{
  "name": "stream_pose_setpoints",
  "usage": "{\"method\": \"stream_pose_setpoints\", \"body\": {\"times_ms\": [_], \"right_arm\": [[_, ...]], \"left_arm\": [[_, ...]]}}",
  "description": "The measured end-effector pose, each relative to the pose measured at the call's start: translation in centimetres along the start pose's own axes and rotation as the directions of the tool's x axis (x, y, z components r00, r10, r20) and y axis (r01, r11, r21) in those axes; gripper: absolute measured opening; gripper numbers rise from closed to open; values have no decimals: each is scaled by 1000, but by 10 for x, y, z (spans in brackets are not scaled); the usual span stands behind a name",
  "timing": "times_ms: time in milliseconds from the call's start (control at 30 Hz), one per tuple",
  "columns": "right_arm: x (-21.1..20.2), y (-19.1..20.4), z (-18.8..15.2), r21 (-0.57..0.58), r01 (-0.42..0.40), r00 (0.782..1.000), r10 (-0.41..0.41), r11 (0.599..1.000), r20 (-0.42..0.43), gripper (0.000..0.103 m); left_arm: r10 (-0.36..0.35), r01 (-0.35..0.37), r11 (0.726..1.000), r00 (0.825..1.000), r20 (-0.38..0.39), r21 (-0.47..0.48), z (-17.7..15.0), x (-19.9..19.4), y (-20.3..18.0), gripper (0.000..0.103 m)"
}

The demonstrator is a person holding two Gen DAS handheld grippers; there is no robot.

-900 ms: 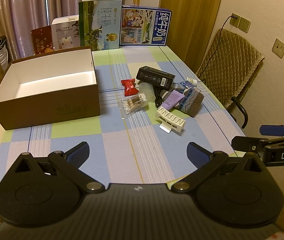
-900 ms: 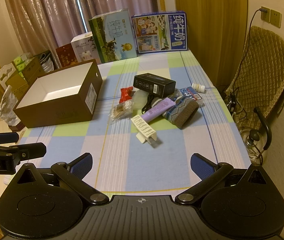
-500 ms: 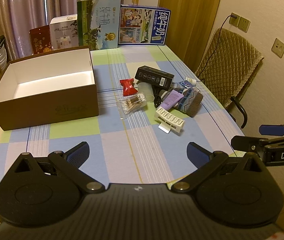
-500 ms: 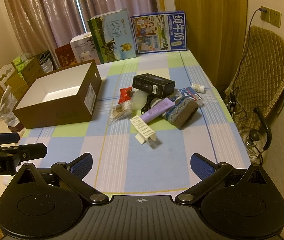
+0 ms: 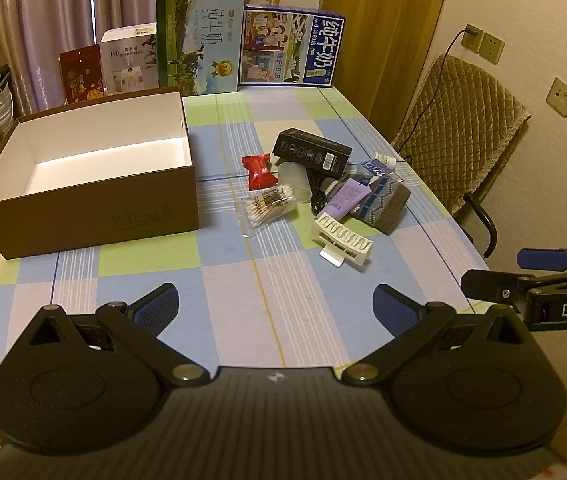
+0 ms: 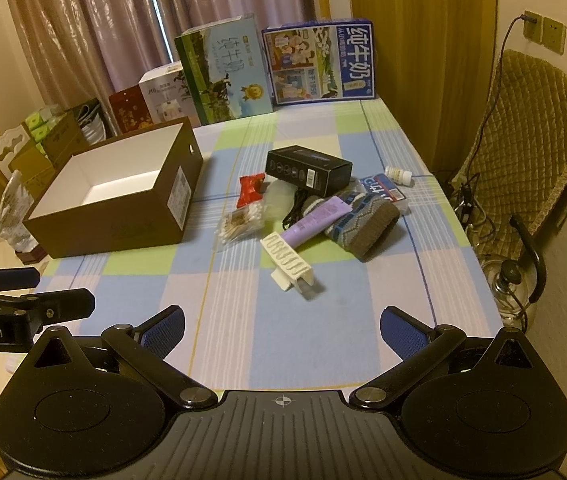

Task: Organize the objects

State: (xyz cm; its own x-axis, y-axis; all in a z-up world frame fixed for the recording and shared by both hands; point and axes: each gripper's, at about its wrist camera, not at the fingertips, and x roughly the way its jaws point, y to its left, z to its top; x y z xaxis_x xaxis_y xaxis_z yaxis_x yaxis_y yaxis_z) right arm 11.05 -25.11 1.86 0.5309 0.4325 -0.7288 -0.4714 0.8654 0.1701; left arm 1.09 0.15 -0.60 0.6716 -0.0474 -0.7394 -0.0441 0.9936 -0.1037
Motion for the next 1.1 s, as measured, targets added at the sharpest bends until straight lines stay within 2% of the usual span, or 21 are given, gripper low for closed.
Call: {"method": "stream_pose_setpoints", "body": {"times_ms": [1100], "right_arm": [[37, -18, 26, -2, -9, 999, 9, 1000, -34, 101]], "left_arm": [[21, -21, 1000, 998, -51, -18, 21, 37, 0, 102]]}}
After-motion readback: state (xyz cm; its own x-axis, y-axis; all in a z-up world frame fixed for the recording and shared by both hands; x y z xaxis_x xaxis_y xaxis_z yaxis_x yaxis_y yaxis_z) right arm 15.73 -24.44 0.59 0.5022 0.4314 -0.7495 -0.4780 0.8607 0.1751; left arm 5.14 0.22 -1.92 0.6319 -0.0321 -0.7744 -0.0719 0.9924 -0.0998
